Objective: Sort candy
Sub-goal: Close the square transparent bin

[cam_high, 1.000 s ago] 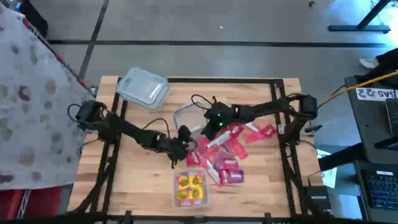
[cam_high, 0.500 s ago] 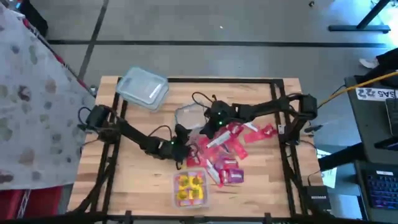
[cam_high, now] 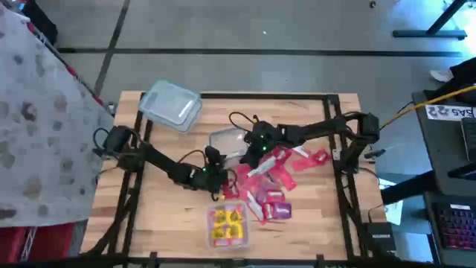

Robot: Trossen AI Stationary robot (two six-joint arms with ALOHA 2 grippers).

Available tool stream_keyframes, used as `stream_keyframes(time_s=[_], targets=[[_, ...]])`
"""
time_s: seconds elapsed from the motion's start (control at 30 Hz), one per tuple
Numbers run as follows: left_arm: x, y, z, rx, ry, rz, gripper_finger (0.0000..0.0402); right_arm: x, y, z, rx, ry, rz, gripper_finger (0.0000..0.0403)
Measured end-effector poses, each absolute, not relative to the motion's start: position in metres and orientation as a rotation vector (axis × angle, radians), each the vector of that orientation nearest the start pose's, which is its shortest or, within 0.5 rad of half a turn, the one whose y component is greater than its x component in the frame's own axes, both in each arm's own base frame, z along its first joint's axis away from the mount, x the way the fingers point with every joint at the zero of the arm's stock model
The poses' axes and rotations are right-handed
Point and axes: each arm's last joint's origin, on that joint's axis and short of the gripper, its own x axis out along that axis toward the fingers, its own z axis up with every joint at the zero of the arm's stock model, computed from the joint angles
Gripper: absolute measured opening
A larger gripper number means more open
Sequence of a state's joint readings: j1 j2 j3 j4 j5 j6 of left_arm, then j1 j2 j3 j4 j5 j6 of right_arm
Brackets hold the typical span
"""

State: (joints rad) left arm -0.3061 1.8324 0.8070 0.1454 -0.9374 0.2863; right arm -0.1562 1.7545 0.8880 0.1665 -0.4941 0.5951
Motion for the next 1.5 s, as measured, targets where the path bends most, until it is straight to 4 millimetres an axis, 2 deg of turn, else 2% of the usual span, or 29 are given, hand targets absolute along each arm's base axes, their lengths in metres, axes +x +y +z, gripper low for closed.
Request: stream_keyframes(time_s=[0.07, 0.2, 0.4, 0.47, 0.63, 0.7, 0.77, 0.87, 0.97, 1.1, 1.23, 1.5], targets=[[0.311, -0.074, 0.112, 0.768, 0.836, 0.489, 0.0036, 0.343, -0.035, 0.157, 0.764, 0.747, 0.153, 0.0007], [0.309, -0.074, 0.111, 0.736, 0.841, 0.502, 0.0036, 0.342, -0.025, 0.155, 0.743, 0.782, 0.223, 0.0040], [0.309, -0.074, 0.112, 0.722, 0.834, 0.502, 0.0036, 0.344, -0.009, 0.159, 0.645, 0.774, 0.379, 0.0114], [0.309, -0.074, 0.111, 0.713, 0.833, 0.496, 0.0036, 0.348, 0.000, 0.165, 0.567, 0.746, 0.450, 0.0133], [0.310, -0.074, 0.111, 0.688, 0.828, 0.494, 0.0036, 0.355, 0.040, 0.179, 0.197, 0.630, 0.668, 0.0159], [0.309, -0.075, 0.111, 0.688, 0.827, 0.491, 0.0036, 0.358, 0.055, 0.183, 0.060, 0.617, 0.614, 0.0166], [0.310, -0.075, 0.111, 0.685, 0.824, 0.492, 0.0036, 0.359, 0.063, 0.185, -0.082, 0.664, 0.449, 0.0175], [0.309, -0.077, 0.111, 0.683, 0.820, 0.487, 0.0036, 0.360, 0.067, 0.189, -0.334, 0.722, 0.182, 0.0193], [0.310, -0.078, 0.113, 0.664, 0.806, 0.490, 0.0036, 0.358, 0.067, 0.188, -0.465, 0.754, -0.013, 0.0215], [0.311, -0.077, 0.122, 0.612, 0.764, 0.501, 0.0036, 0.353, 0.065, 0.183, -0.516, 0.830, -0.026, 0.0239], [0.313, -0.077, 0.133, 0.580, 0.729, 0.506, 0.0036, 0.352, 0.064, 0.182, -0.518, 0.845, -0.036, 0.0245], [0.317, -0.080, 0.138, 0.557, 0.709, 0.490, 0.0036, 0.359, 0.065, 0.182, -0.490, 0.772, -0.076, 0.0221]])
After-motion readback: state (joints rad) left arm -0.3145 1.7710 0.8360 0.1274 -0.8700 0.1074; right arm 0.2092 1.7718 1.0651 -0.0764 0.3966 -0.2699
